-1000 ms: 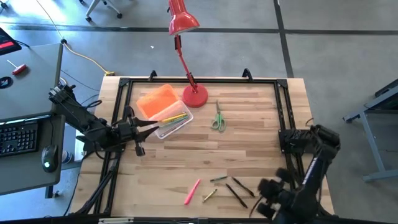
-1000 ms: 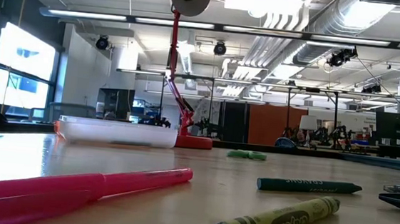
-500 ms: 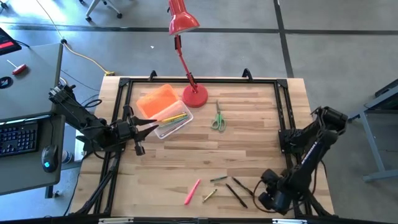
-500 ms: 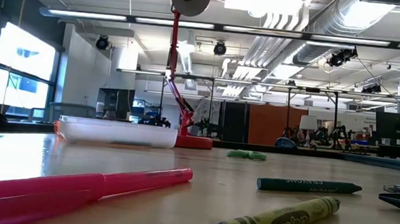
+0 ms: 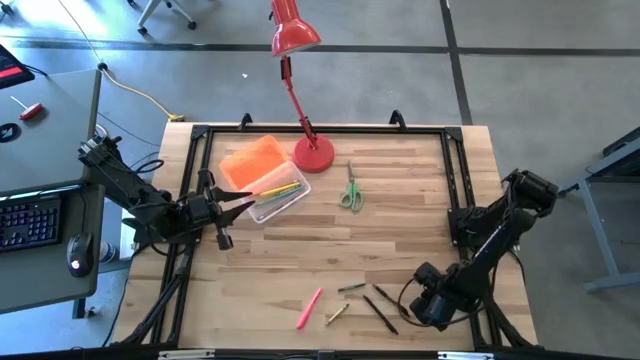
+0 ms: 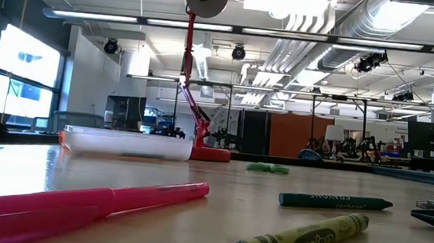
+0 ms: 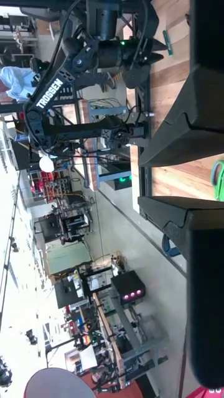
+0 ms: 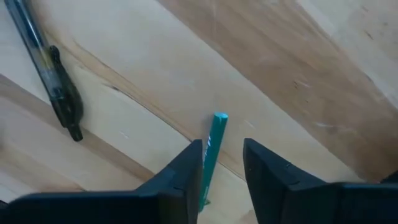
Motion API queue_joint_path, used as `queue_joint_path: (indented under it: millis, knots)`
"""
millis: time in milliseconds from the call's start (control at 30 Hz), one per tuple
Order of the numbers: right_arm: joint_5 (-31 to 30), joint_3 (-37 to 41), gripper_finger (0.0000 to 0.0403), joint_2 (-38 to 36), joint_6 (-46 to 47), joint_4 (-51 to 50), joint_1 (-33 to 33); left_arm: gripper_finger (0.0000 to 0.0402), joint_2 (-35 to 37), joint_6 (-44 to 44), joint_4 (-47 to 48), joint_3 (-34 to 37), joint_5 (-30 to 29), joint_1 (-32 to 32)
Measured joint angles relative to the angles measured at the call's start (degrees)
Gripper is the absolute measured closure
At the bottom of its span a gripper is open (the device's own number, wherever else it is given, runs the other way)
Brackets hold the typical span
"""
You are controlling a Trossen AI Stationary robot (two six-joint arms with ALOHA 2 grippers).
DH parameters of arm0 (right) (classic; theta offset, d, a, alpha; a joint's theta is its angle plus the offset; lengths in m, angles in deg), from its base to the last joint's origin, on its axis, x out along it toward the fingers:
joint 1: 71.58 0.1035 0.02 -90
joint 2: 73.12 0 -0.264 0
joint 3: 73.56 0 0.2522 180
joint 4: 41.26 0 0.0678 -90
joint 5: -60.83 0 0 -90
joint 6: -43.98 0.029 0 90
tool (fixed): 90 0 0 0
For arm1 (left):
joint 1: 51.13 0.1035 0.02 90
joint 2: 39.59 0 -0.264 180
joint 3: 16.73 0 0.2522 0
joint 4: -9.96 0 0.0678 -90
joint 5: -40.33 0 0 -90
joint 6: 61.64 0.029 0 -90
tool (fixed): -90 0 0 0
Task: Pick & place school supplies into a supply box
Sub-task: Put the right green crayon into the orange supply box
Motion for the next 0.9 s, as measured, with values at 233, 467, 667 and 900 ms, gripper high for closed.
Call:
queue_joint_path:
  millis: [233, 467, 667, 900]
  knots:
    - [0.08, 0.00, 0.0286, 0.00, -0.20, 0.07, -0.12, 0.0284, 0.00, 0.00, 0.08, 0.00, 0.00, 0.00]
    - [-0.11, 0.00, 0.0288, 0.87, 0.50, 0.17, -0.10, 0.0284, -0.01, -0.01, 0.09, 0.00, 0.00, 0.00]
    - [0.17, -0.02, 0.0302, 4.07, 0.46, 0.86, -0.10, 0.0284, -0.01, -0.02, 0.21, 0.00, 0.00, 0.00]
    - [-0.85, -0.13, 0.0334, 4.78, 0.44, 1.00, -0.12, 0.0284, 0.01, -0.02, 0.19, 0.00, 0.00, 0.02]
